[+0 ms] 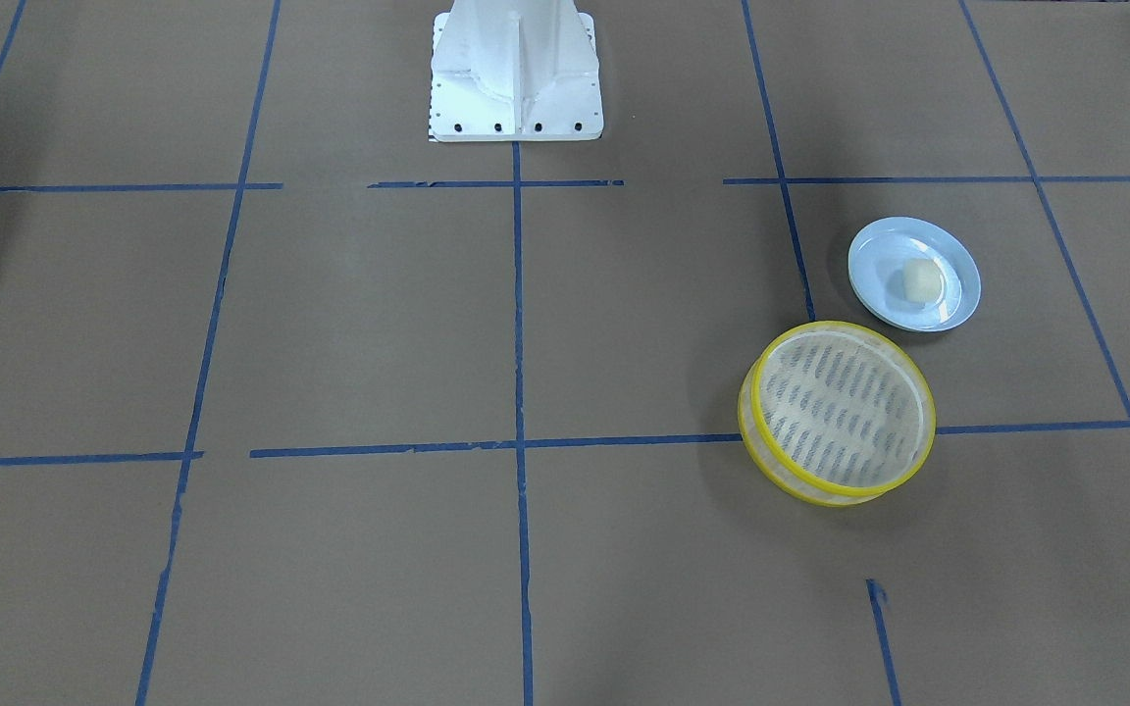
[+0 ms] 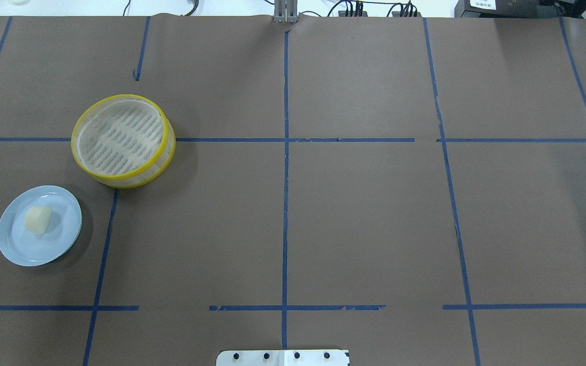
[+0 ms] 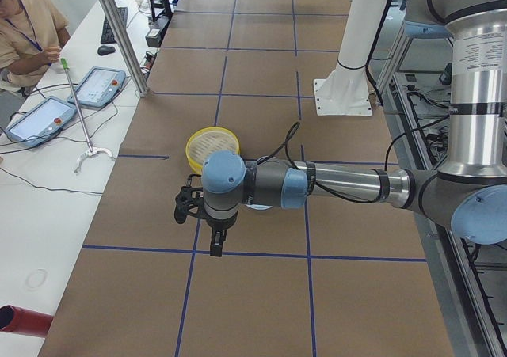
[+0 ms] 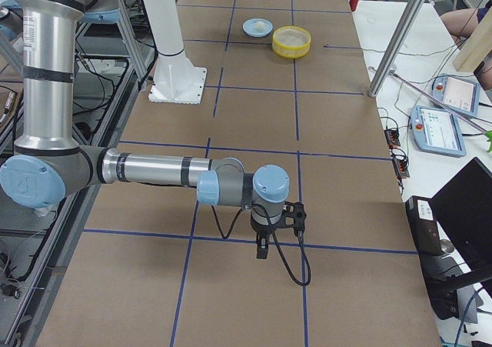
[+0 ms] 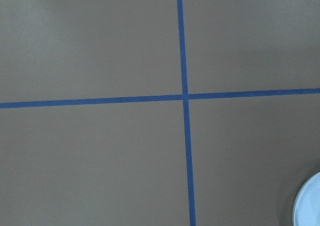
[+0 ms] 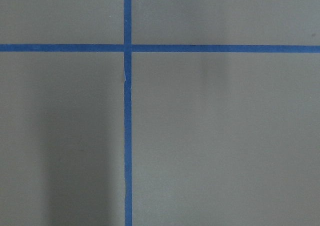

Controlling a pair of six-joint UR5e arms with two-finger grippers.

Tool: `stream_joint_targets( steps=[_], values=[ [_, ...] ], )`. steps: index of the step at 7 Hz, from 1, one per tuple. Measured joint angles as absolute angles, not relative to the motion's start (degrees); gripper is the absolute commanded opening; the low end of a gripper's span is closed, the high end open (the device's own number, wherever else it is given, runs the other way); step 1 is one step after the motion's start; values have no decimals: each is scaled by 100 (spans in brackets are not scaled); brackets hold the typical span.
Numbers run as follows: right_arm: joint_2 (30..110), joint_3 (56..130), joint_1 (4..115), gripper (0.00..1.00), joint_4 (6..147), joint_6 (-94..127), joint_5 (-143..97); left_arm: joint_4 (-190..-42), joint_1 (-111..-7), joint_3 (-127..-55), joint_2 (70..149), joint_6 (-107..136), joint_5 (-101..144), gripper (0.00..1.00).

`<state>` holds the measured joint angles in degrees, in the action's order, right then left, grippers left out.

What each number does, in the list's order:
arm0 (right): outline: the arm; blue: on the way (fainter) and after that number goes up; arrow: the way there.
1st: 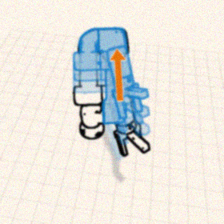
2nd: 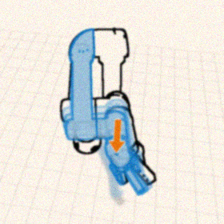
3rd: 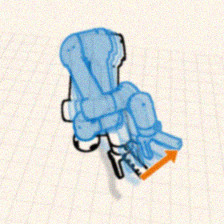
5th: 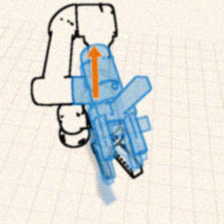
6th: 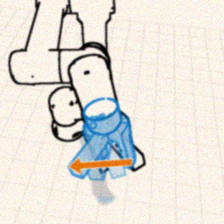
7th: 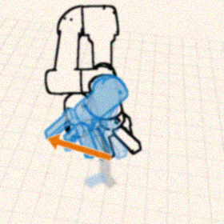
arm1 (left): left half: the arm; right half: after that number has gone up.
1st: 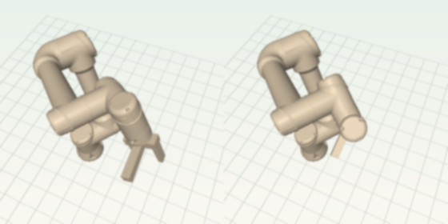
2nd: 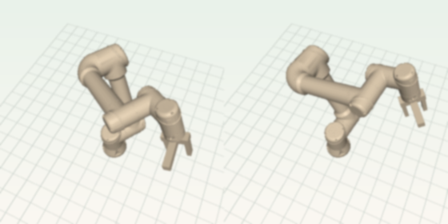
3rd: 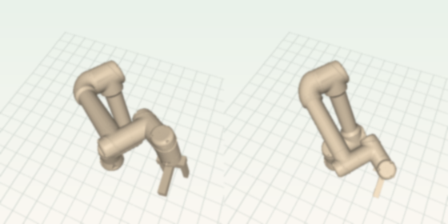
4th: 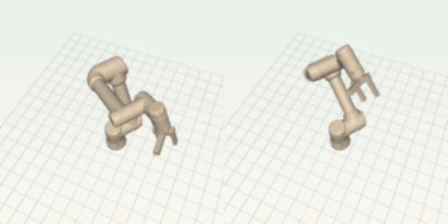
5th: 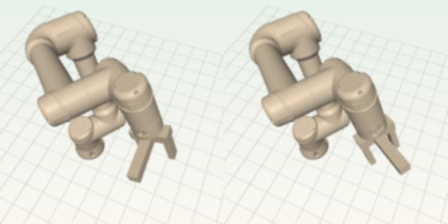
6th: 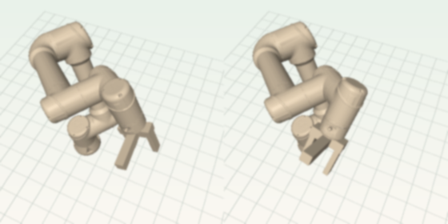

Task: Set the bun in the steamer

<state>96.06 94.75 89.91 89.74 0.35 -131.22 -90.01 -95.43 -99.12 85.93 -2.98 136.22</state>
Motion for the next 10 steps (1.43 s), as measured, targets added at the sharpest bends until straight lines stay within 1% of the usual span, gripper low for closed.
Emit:
stream_joint_targets(
  steps=[7, 10],
  values=[
    [9606, 9475, 8991, 100, 8974, 35, -13122, -9078, -9501, -9659, 8591, -303, 13600, 100],
    [9607, 9475, 8991, 100, 8974, 35, -13122, -9724, -9453, -9607, 8578, -301, 13638, 100]
  ],
)
